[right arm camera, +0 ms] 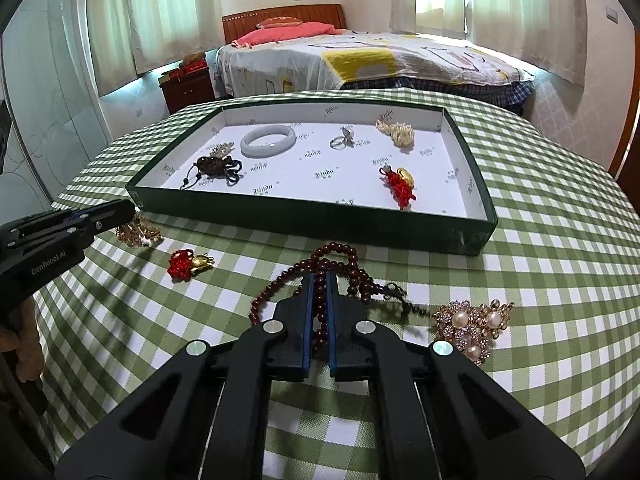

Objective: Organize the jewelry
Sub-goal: 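Carry the bead bracelet and gold chain over the green box with both tools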

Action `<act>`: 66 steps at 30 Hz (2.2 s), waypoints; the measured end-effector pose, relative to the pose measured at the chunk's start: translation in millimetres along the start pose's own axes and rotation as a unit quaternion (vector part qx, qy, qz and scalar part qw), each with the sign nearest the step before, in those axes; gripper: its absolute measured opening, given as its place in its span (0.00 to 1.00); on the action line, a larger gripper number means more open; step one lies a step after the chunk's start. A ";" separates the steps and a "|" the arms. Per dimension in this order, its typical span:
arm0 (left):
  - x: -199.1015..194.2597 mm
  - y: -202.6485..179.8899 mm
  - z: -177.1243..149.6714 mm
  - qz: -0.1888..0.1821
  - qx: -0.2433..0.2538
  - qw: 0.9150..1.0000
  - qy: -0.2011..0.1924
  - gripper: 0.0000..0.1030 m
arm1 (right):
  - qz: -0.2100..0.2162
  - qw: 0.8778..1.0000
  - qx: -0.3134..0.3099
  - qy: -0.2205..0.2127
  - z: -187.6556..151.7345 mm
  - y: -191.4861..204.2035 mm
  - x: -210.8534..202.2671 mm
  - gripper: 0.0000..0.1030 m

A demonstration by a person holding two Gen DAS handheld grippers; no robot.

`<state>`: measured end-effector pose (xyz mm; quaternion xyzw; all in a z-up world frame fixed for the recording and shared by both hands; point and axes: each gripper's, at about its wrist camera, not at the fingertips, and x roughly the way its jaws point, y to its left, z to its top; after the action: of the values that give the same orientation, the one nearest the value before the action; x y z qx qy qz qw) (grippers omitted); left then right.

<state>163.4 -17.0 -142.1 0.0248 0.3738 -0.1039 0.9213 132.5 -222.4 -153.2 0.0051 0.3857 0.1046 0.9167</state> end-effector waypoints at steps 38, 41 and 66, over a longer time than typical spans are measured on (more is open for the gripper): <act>-58.0 -35.6 87.2 -0.058 0.014 0.989 -0.132 0.11 | 0.003 0.993 -0.020 -0.120 69.7 5.5 -64.5 0.06; -55.6 -43.3 100.7 -0.067 0.017 0.988 -0.142 0.11 | 0.002 0.992 -0.024 -0.128 80.3 6.1 -59.8 0.06; 75.1 -48.9 88.5 -0.049 0.001 0.998 -0.039 0.11 | 0.002 0.999 0.002 -0.044 96.2 -16.8 57.7 0.06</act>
<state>266.1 -88.7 -129.1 0.0031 0.3386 -0.1499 0.9289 243.1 -220.7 -127.9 0.0127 0.3454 0.1051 0.9325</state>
